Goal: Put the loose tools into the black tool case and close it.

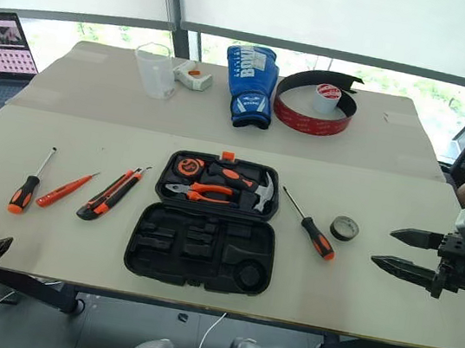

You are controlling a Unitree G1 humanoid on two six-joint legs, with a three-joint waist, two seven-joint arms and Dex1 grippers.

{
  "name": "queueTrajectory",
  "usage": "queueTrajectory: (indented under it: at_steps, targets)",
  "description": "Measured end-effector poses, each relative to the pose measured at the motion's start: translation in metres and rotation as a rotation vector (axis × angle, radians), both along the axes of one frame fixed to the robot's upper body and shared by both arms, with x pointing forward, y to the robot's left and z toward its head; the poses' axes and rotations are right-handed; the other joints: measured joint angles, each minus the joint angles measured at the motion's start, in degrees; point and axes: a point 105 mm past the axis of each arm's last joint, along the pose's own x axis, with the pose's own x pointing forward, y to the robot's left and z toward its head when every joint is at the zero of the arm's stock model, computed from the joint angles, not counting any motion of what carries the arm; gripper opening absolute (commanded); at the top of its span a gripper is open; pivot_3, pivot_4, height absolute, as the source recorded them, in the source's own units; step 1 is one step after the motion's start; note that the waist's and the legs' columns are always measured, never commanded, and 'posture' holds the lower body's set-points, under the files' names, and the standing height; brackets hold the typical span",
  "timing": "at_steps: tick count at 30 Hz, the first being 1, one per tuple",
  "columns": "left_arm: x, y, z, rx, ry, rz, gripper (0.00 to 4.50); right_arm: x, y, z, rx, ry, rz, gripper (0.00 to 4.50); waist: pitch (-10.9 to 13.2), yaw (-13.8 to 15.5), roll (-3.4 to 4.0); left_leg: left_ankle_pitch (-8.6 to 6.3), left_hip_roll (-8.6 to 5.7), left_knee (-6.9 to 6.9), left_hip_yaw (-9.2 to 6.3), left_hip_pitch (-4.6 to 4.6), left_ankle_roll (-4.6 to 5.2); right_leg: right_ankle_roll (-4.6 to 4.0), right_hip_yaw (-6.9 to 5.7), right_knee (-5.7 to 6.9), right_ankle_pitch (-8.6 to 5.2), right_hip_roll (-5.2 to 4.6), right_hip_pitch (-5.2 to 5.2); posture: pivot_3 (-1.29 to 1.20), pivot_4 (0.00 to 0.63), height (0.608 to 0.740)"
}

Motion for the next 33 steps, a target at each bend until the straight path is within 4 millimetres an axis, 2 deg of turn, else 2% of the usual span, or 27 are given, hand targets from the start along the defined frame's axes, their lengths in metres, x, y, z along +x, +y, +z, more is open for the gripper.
queueTrajectory:
  at_steps: [4, 6, 10, 12, 16, 19, 22, 27, 28, 30, 33]
  targets:
    - [0.002, -0.003, 0.001, -0.014, 0.011, 0.012, 4.50, 0.001, 0.001, 0.001, 0.006, -0.005, -0.006, 4.43, 0.00, -0.03, 0.00, 0.02, 0.00, 0.00, 0.00, 0.01, -0.03, 0.01, 0.01, 0.03, 0.00, 0.00, 0.00, 0.00, 0.150, 0.727]
    - [0.009, -0.006, 0.005, -0.057, 0.014, 0.022, 4.50, 0.005, 0.010, 0.008, 0.036, -0.025, 0.006, 4.43, 0.00, -0.06, 0.00, 0.05, 0.00, 0.01, 0.00, 0.02, -0.09, 0.02, 0.03, 0.10, 0.01, 0.00, 0.00, 0.00, 0.150, 0.727]
    - [0.043, -0.003, 0.033, -0.059, -0.019, 0.077, 4.50, 0.003, 0.055, 0.043, 0.067, -0.117, 0.159, 4.43, 0.01, 0.12, -0.01, 0.25, 0.01, 0.01, -0.27, 0.05, -0.43, 0.03, -0.09, 0.26, 0.02, 0.06, 0.01, 0.00, 0.150, 0.727]
    - [0.055, 0.000, 0.037, -0.066, 0.001, 0.099, 4.50, -0.001, 0.075, 0.053, 0.067, -0.144, 0.227, 4.43, 0.00, 0.14, 0.00, 0.30, 0.01, -0.03, -0.33, 0.06, -0.52, 0.02, -0.11, 0.29, 0.02, 0.08, 0.01, 0.00, 0.150, 0.727]
    - [0.074, 0.007, 0.024, -0.084, 0.080, 0.134, 4.50, -0.004, 0.104, 0.054, 0.080, -0.168, 0.305, 4.43, 0.02, -0.04, -0.04, 0.31, 0.02, -0.01, -0.35, -0.03, -0.52, 0.00, -0.14, 0.27, 0.03, 0.08, -0.01, 0.00, 0.150, 0.727]
    - [0.087, 0.021, 0.019, -0.093, 0.115, 0.180, 4.50, -0.005, 0.121, 0.056, 0.084, -0.188, 0.343, 4.43, 0.03, -0.05, -0.05, 0.31, 0.01, -0.01, -0.35, -0.07, -0.52, -0.02, -0.16, 0.25, 0.04, 0.07, -0.05, 0.00, 0.150, 0.727]
    - [0.094, 0.031, 0.016, -0.081, 0.145, 0.193, 4.50, -0.008, 0.128, 0.059, 0.086, -0.204, 0.357, 4.43, 0.03, -0.01, -0.05, 0.31, 0.01, -0.01, -0.34, -0.07, -0.53, -0.09, -0.19, 0.25, 0.04, 0.05, -0.05, 0.00, 0.150, 0.727]
    - [0.102, 0.036, 0.002, -0.080, 0.193, 0.177, 4.50, -0.008, 0.131, 0.057, 0.083, -0.209, 0.352, 4.43, 0.03, -0.02, -0.06, 0.31, 0.00, 0.02, -0.31, -0.07, -0.53, -0.11, -0.19, 0.25, 0.04, 0.01, -0.05, 0.00, 0.150, 0.727]
    - [0.104, 0.037, -0.002, -0.080, 0.208, 0.174, 3.99, -0.008, 0.131, 0.057, 0.084, -0.211, 0.348, 4.50, 0.03, -0.02, -0.06, 0.31, -0.01, 0.03, -0.30, -0.06, -0.53, -0.11, -0.19, 0.27, 0.04, 0.00, -0.05, 0.00, 0.150, 0.727]
    - [0.107, 0.039, -0.010, -0.084, 0.230, 0.175, 3.49, -0.008, 0.132, 0.056, 0.088, -0.213, 0.344, 4.50, 0.03, -0.04, -0.06, 0.32, 0.00, 0.04, -0.30, -0.06, -0.54, -0.10, -0.21, 0.29, 0.04, 0.00, -0.05, 0.00, 0.150, 0.727]
    - [0.113, 0.041, -0.012, -0.085, 0.231, 0.168, 2.29, -0.007, 0.132, 0.056, 0.093, -0.216, 0.336, 4.50, 0.02, -0.03, -0.06, 0.34, 0.00, 0.04, -0.30, -0.02, -0.58, -0.11, -0.21, 0.38, 0.04, -0.03, -0.05, 0.00, 0.150, 0.727]
